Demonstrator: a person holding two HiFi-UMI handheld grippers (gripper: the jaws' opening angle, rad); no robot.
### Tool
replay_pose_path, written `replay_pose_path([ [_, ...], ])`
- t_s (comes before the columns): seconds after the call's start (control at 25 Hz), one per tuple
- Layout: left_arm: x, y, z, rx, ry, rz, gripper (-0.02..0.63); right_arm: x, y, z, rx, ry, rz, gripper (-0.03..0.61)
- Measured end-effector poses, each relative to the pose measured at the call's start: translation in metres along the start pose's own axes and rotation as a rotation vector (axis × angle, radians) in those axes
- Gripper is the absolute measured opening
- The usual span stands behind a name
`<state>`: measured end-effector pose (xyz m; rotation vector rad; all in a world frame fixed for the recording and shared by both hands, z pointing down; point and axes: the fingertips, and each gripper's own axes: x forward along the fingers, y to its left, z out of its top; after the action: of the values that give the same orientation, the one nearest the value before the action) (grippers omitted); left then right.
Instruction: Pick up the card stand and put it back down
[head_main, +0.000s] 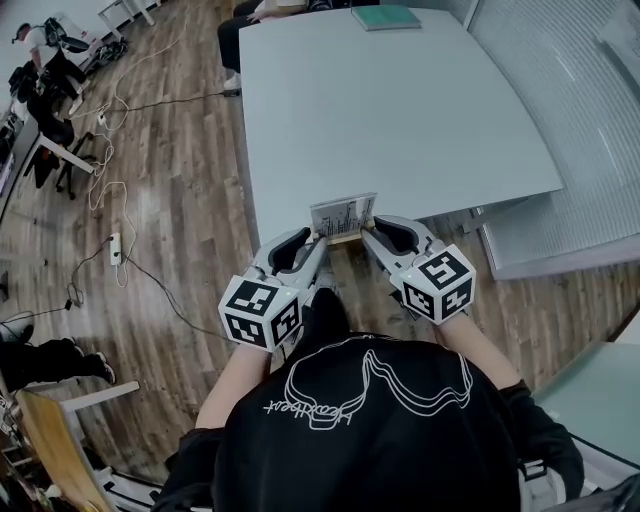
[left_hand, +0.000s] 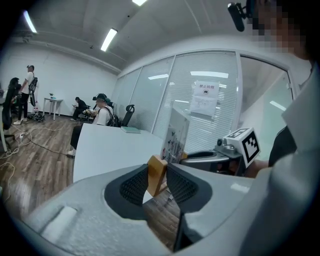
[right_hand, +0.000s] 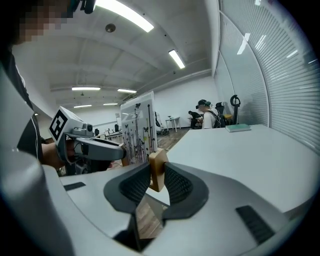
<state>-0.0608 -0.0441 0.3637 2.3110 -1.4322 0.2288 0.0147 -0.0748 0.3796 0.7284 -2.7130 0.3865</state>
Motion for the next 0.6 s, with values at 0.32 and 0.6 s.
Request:
replay_pose_path([
  [0.32, -0.032, -0.036, -0.005, -0.013, -0.027, 0.019, 0.121, -0.038, 0.029, -0.007, -0.054, 0.01, 0.013, 0.087],
  [0.6, -0.046, -0.043, -0.012, 0.021, -0.018, 0.03, 0.12, -0.045, 0.044, -0.014, -0.058, 0.006, 0.013, 0.089],
])
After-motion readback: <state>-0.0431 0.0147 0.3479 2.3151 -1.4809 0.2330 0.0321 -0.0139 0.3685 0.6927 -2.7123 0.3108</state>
